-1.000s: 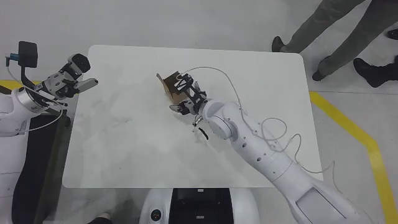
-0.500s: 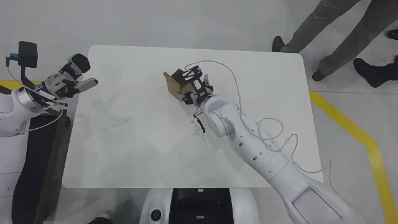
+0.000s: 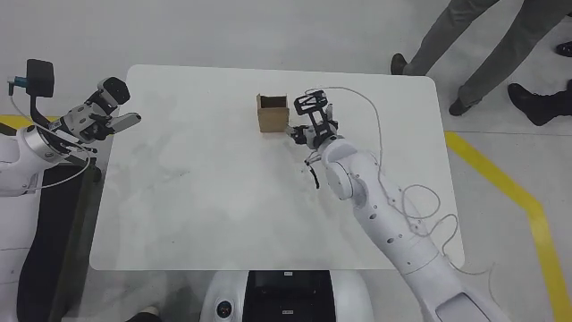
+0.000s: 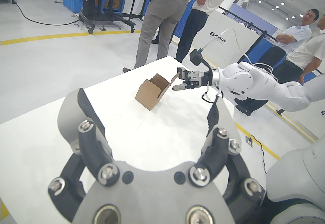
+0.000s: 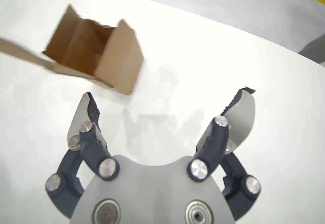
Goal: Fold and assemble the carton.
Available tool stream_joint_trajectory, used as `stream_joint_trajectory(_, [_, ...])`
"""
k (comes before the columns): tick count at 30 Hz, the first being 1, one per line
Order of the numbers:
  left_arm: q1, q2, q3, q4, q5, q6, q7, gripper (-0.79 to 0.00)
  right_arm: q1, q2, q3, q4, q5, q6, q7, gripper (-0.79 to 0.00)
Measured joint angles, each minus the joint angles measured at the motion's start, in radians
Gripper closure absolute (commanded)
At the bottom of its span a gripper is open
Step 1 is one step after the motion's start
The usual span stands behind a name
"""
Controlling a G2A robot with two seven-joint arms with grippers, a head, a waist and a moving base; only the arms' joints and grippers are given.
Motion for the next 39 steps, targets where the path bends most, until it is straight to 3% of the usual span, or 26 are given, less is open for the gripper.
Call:
stream_joint_trajectory(4, [0.0, 0.0, 0.0, 0.0, 0.0, 0.0, 0.0, -0.785, 0.018, -0.017, -0.053, -0.007, 0.027, -0.03, -0.02, -0.785])
stream_joint_trajectory(12, [0.0, 0.0, 0.0, 0.0, 0.0, 0.0, 0.0, -0.785, 0.054, -0.054, -0.109, 0.022, 0.017, 0.093, -0.137, -0.785])
stream_joint_trajectory(22, [0.0, 0.0, 0.0, 0.0, 0.0, 0.0, 0.0, -0.785, 0.078, -0.082, -0.121, 0.085, 0.02, 0.15, -0.201, -0.785])
stream_joint_trajectory(35, [0.0, 0.0, 0.0, 0.0, 0.0, 0.0, 0.0, -0.785, -0.064, -0.046, 0.006, -0.048, -0.11, 0.207, -0.136, -0.785])
stream_joint_trajectory(39, [0.0, 0.0, 0.0, 0.0, 0.0, 0.0, 0.0, -0.785, -0.111, -0.036, 0.031, -0.111, -0.112, 0.146, -0.123, -0.785])
